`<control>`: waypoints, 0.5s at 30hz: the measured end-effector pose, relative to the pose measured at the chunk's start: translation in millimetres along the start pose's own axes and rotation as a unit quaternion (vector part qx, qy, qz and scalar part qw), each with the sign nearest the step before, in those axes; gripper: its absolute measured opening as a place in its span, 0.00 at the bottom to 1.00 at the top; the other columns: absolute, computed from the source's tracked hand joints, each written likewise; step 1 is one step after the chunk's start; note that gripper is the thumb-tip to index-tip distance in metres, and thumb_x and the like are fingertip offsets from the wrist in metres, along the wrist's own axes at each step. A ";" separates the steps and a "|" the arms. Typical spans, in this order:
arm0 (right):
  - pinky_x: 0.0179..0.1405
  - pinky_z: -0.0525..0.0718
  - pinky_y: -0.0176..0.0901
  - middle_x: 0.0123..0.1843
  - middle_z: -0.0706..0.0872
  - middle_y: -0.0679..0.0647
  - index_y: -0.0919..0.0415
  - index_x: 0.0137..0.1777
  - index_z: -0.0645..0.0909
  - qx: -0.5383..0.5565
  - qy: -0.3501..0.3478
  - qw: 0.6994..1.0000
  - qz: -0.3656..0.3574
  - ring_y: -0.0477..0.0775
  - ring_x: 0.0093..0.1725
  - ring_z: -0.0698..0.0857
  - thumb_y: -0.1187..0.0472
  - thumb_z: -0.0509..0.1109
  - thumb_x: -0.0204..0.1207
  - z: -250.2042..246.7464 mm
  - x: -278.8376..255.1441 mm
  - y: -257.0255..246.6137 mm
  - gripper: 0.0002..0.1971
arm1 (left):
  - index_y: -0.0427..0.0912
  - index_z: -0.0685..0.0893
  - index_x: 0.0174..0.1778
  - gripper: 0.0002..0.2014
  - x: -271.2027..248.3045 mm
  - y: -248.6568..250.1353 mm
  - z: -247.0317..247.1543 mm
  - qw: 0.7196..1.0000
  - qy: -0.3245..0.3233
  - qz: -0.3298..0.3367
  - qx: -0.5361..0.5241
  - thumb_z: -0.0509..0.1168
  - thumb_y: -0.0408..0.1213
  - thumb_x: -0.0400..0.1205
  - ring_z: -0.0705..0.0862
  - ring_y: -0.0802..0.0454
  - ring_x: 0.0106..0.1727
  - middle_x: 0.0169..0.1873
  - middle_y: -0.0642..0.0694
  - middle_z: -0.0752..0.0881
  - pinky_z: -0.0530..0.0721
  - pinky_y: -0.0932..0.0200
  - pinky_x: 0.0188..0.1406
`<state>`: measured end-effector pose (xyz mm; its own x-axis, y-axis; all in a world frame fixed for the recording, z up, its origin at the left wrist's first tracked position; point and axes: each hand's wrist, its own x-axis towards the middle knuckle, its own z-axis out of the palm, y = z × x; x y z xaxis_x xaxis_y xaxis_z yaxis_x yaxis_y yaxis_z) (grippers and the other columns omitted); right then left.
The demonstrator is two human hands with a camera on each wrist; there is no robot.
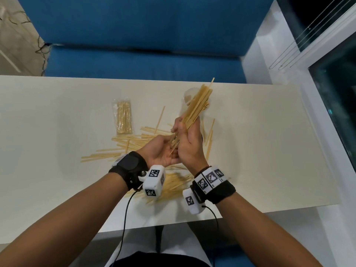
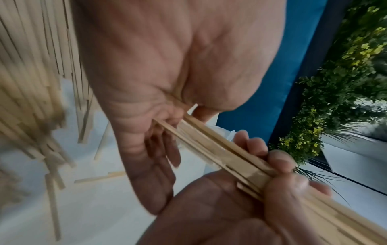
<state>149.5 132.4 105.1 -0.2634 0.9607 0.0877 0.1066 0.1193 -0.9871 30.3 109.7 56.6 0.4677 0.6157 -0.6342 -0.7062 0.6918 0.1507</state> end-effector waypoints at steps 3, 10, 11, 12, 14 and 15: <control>0.52 0.83 0.40 0.47 0.82 0.68 0.69 0.65 0.71 0.022 -0.019 1.000 -0.005 0.65 0.47 0.82 0.71 0.56 0.91 2.4 -6.4 0.8 0.06 | 0.26 0.81 0.59 0.16 -3.8 -0.2 3.8 0.998 0.033 0.032 -0.044 0.49 0.27 0.86 0.85 0.42 0.50 0.47 0.33 0.85 0.92 0.45 0.53; 0.76 0.81 0.63 0.64 0.83 0.64 0.66 0.83 0.62 0.030 0.011 0.996 0.089 0.54 0.63 0.83 0.55 0.63 0.89 15.0 -13.5 -0.2 0.28 | 0.28 0.82 0.65 0.15 -11.3 1.5 4.5 0.995 0.050 0.041 -0.077 0.56 0.27 0.87 0.81 0.49 0.57 0.52 0.37 0.87 0.86 0.54 0.63; 0.78 0.77 0.69 0.71 0.81 0.66 0.65 0.85 0.59 0.040 0.018 0.994 0.104 0.56 0.68 0.80 0.51 0.65 0.88 16.3 -13.6 -1.7 0.32 | 0.27 0.81 0.66 0.16 -12.1 1.1 5.3 0.995 0.051 0.038 -0.074 0.57 0.26 0.85 0.79 0.49 0.60 0.55 0.37 0.86 0.83 0.53 0.65; 0.80 0.74 0.73 0.76 0.78 0.65 0.62 0.87 0.57 0.059 0.024 0.992 0.110 0.58 0.72 0.79 0.50 0.66 0.88 17.2 -12.9 -1.3 0.34 | 0.27 0.80 0.69 0.18 -13.7 0.7 7.1 0.996 0.048 0.036 -0.072 0.58 0.25 0.83 0.77 0.49 0.63 0.58 0.36 0.84 0.82 0.52 0.65; 0.82 0.69 0.75 0.81 0.76 0.61 0.57 0.89 0.56 0.097 0.042 0.988 0.116 0.58 0.77 0.76 0.55 0.67 0.88 18.3 -12.2 -3.4 0.33 | 0.26 0.75 0.76 0.24 -16.2 -0.6 10.7 0.995 0.043 0.038 -0.076 0.59 0.24 0.82 0.77 0.48 0.67 0.65 0.36 0.80 0.83 0.49 0.66; 0.83 0.68 0.76 0.80 0.77 0.59 0.56 0.89 0.57 0.116 0.048 0.984 0.122 0.58 0.75 0.76 0.57 0.67 0.88 18.5 -11.9 -3.6 0.33 | 0.26 0.75 0.76 0.23 -17.5 -0.7 13.0 0.995 0.043 0.041 -0.076 0.58 0.24 0.83 0.80 0.47 0.67 0.64 0.35 0.82 0.85 0.49 0.64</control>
<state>134.5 115.9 105.2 -0.1636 0.9743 -0.1551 -0.0697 -0.1682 -0.9833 29.5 103.3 77.4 0.3624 0.6295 -0.6873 -0.8160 0.5707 0.0925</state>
